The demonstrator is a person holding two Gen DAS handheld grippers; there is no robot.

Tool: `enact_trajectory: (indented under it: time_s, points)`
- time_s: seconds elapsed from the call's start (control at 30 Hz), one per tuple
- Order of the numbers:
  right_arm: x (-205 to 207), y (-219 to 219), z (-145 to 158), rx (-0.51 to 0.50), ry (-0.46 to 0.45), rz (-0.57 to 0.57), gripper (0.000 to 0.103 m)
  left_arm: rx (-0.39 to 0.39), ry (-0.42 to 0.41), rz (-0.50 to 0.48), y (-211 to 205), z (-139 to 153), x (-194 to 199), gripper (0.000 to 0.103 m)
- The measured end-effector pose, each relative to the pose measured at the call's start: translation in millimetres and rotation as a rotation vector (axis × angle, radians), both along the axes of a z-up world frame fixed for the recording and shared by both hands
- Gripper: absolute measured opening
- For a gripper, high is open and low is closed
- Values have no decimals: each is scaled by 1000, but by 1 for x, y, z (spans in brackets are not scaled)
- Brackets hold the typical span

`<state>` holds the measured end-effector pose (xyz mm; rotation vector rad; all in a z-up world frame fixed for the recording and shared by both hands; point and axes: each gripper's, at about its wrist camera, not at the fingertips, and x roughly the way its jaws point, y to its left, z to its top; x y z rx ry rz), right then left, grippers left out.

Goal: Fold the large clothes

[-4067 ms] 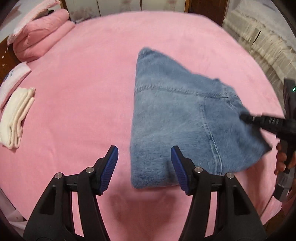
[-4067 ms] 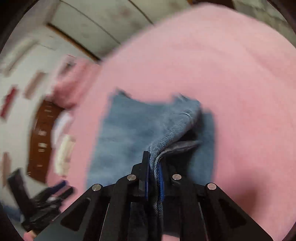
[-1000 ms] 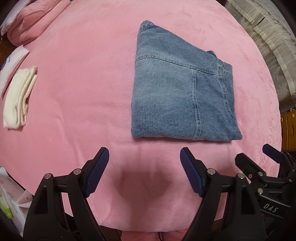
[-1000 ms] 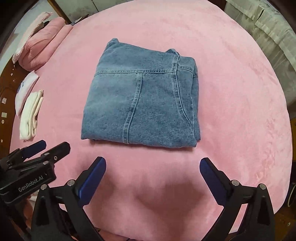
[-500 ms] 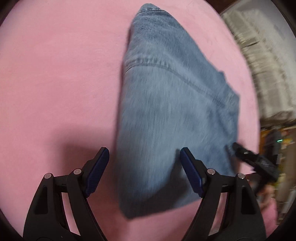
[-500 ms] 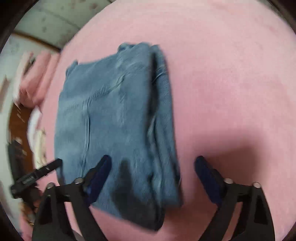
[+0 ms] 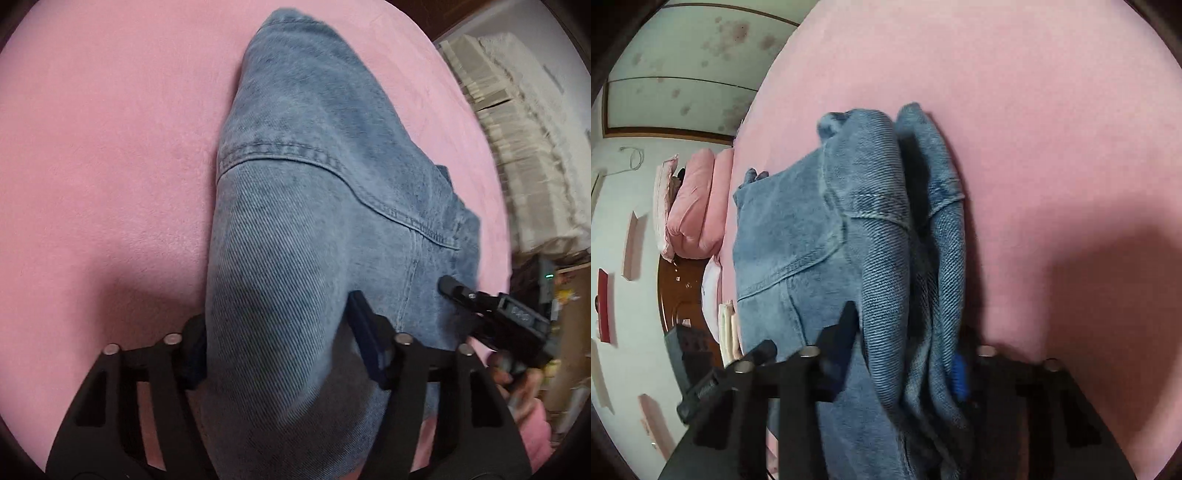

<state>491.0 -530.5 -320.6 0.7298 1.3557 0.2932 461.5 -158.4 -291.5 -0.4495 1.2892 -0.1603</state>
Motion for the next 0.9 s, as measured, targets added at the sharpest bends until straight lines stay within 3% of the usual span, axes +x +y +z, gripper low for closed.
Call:
enact_trajectory:
  time_s: [0.2,0.3,0.47,0.57,0.73,0.9]
  points:
    - [-24,6,34,58,-42,-46,22,115,2,50,-22,38,-23,40]
    - [-46,20,71,-4,-100,23,17,149,6,24,-31,57,-64,38]
    - [-120,51,120,-172,-140,247,14,80,96,-17,-24,65,-141,35]
    - [-164,59,130,-141,-61,253,13,85,123,-32,-10,81,-182,34]
    - [-207,104,152,-141,-7,213,12,91,125,-60,30,115,-218,32]
    - [-219,201,180,-129,-53,173,11,80,36,-93,146,163,-205,31]
